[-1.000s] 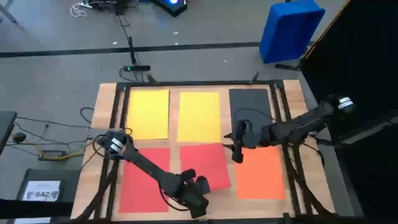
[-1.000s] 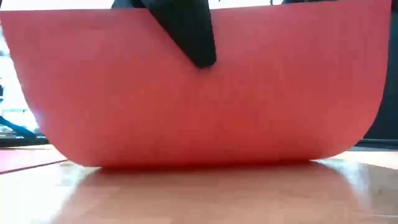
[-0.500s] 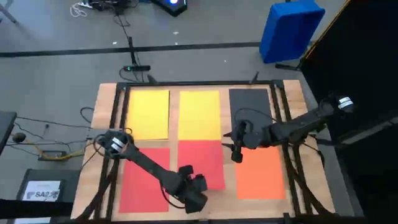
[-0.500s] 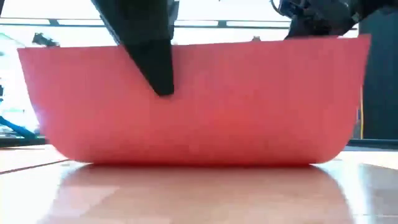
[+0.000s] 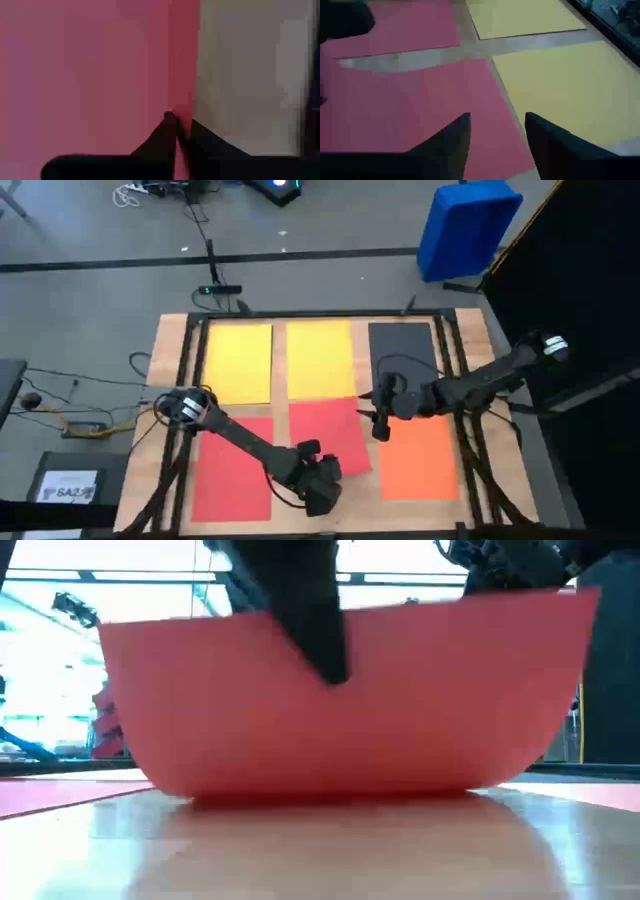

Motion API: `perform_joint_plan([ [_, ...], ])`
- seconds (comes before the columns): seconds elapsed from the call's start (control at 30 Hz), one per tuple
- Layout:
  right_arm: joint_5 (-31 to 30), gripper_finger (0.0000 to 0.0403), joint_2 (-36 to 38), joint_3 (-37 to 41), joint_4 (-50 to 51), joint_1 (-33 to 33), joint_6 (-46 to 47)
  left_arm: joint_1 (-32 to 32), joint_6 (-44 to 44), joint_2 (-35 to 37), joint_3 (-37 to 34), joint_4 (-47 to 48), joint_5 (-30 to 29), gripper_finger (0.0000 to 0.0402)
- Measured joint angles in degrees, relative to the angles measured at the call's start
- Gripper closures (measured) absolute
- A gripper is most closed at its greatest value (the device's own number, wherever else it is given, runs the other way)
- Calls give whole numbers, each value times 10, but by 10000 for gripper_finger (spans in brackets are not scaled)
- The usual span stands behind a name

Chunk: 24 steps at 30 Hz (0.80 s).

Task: Organize paper
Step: Put the red paper to the bottom center of the table

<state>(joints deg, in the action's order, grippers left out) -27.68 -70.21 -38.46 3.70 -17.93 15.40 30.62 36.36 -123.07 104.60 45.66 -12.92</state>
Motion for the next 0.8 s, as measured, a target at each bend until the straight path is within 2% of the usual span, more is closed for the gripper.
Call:
perform_joint_plan([
  [0.1, 0, 241, 0, 0, -4, 0, 0, 5, -1, 0, 0, -16, 1, 402],
  [0.43, 0, 241, 0, 0, -8, 0, 0, 5, -4, -2, 0, 18, -8, 401],
  [0.8, 1, 241, 0, 0, -13, 0, 0, -6, 16, -3, -51, -21, 4, 402],
])
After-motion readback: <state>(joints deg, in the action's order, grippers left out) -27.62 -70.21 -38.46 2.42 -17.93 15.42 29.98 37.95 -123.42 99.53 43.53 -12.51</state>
